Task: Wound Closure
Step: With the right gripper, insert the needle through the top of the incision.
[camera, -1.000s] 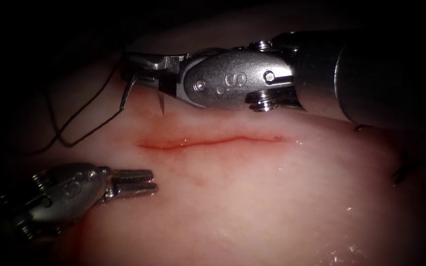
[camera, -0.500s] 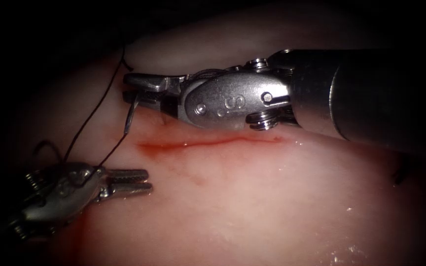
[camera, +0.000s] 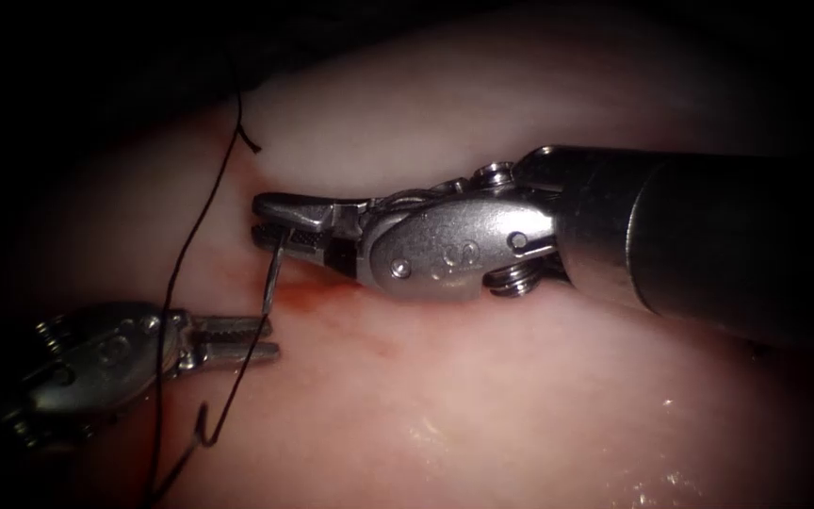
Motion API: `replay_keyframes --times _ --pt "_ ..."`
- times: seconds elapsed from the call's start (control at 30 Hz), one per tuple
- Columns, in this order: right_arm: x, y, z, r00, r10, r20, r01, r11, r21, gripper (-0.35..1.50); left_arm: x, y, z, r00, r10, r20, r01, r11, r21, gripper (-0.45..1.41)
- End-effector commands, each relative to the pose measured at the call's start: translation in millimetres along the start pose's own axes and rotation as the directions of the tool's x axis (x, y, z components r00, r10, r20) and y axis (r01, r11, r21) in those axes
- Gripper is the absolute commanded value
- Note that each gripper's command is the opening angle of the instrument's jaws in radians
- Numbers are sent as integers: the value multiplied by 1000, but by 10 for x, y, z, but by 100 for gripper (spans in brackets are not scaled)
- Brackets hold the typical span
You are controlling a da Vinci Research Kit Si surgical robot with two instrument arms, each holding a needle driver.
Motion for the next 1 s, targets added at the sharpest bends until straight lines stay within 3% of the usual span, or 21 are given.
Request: replay_keyframes --times 0.03,0.3,0.67,1.0 --pt "-3 -1 13 1000 4 1 -4 1000 3 -35 7 -6 6 1000 2 -4 -2 1000 2 -18" --pt "-11 -28 4 1000 13 26 -13 1000 12 -35 7 -7 7 1000 3 -4 -3 1000 2 -20" --pt "-17 -13 -18 998 33 61 -32 999 -11 -35 5 -7 9 1000 4 -5 -4 1000 5 -21" --pt "-38 -33 -12 993 66 94 -69 997 28 -35 5 -6 9 1000 4 -5 -4 1000 6 -21"
